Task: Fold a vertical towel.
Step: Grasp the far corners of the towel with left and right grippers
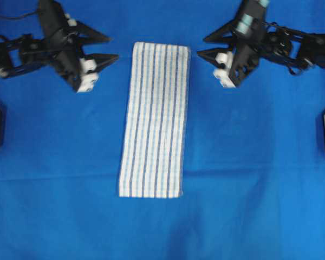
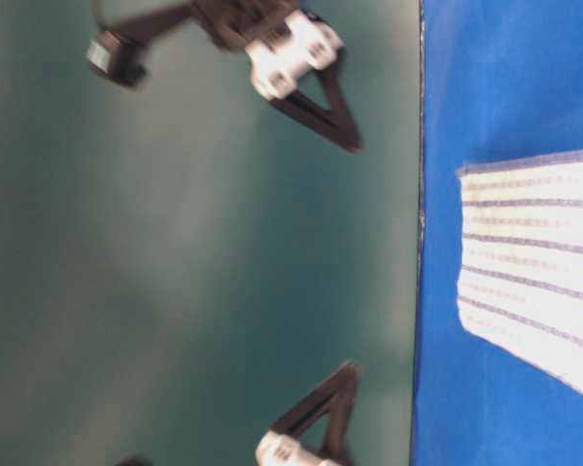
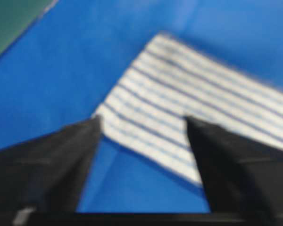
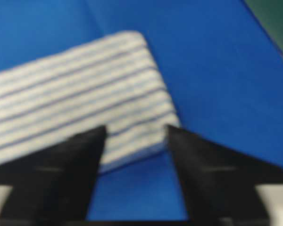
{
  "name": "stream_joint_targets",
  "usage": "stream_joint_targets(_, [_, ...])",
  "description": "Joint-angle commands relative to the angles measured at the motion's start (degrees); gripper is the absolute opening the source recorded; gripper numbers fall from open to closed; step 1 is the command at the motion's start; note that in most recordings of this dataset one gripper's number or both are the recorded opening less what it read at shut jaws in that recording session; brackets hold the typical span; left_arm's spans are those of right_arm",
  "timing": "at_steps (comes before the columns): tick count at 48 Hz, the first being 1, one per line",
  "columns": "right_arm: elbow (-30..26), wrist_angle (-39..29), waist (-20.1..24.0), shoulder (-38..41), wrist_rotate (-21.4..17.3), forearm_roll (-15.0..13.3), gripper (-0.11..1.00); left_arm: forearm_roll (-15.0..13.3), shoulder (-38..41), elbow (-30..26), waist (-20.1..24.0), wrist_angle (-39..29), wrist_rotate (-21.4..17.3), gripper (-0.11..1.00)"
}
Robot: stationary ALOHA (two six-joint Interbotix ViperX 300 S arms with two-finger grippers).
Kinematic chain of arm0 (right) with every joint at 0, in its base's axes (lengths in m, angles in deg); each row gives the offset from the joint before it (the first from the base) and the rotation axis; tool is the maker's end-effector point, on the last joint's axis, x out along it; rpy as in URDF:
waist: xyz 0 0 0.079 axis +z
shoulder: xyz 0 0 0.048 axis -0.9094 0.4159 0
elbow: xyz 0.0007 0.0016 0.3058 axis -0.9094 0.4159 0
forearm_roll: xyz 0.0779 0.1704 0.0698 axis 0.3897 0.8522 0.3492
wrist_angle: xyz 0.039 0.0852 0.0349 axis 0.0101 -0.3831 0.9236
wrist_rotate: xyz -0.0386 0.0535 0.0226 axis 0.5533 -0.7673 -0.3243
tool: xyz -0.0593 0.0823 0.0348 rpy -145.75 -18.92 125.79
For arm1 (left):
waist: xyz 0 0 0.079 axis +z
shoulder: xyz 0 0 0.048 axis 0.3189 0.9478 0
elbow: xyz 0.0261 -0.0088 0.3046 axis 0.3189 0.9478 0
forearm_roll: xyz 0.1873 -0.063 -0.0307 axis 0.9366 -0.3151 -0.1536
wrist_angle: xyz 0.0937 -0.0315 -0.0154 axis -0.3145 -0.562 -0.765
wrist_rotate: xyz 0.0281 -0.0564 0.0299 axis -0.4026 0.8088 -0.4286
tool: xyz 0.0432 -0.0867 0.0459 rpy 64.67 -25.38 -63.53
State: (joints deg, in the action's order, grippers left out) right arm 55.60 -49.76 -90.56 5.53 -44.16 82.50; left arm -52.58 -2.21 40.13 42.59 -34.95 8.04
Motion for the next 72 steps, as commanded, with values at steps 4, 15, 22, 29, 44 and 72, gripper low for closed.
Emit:
stream_joint_targets(4, [-3.7,0.5,-1.0,5.4,0.2,-0.6,0.62,-0.1,7.2,-4.3,2.3,2.0,0.1,0.84])
stream_joint_targets(15, [-6.2,2.5,-2.0,11.7,0.2,-0.9,0.60,0.0,17.4,-8.7,3.3,5.4,0.1,0.85])
stream_joint_targets(22, [-7.7,3.1,-2.4,15.4,0.2,-0.8,0.61,0.0,20.6,-10.0,3.4,7.6,0.1,0.84])
stream_joint_targets(29, [-9.1,3.3,-3.3,18.3,0.1,-0.8,0.61,0.0,22.7,-11.2,4.5,8.2,0.1,0.84])
stream_joint_targets(44, [-9.8,2.1,-3.9,19.9,0.3,-1.4,0.51,0.0,26.9,-12.6,5.1,7.6,-0.1,0.42])
stream_joint_targets(72, [-10.0,3.3,-4.4,19.3,0.1,-2.3,0.07,0.3,25.6,-12.7,5.8,7.6,-1.5,0.05])
